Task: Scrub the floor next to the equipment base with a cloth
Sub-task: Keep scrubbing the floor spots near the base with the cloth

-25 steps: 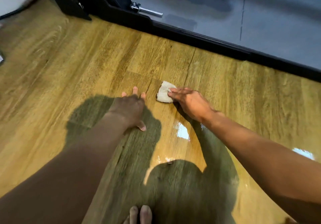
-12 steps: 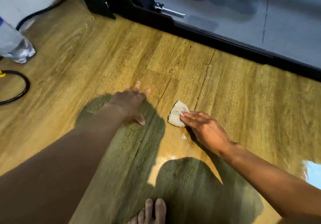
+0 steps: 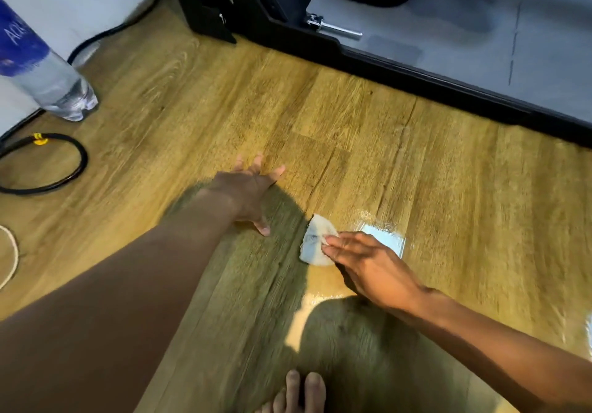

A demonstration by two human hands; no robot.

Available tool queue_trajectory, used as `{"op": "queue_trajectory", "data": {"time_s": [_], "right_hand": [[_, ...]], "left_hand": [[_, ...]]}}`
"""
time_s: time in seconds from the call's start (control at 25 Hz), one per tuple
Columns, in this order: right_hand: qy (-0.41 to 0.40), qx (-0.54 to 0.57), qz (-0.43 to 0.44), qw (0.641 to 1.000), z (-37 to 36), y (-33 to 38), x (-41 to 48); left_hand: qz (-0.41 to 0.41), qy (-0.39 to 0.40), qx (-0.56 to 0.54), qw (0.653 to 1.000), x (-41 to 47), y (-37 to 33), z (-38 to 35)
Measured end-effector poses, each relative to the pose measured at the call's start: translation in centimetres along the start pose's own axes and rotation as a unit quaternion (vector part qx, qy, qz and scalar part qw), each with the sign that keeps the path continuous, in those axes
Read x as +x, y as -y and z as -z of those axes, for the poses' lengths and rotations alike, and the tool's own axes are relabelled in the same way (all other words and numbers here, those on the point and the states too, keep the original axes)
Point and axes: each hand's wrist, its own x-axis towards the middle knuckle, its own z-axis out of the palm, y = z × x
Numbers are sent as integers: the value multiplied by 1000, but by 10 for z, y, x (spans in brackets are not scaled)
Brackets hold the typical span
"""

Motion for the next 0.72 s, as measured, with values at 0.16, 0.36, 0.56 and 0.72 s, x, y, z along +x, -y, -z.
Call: {"op": "queue_trajectory", "data": {"time_s": [0.16,0.36,0.56,0.72], "right_hand": [[87,-28,164,982,-15,22,-3],[28,-6,-1,1000,4,-28,65],[22,7,-25,999,0,-16,67],[77,0,109,991,-2,-21,58]], "left_hand": [[-16,-12,18,1000,3,5,0],[-30,-32,52,998,6,13,-1],[-28,-41,45,998,8,17,-5],[-26,-42,21,999,11,18,-9]]}}
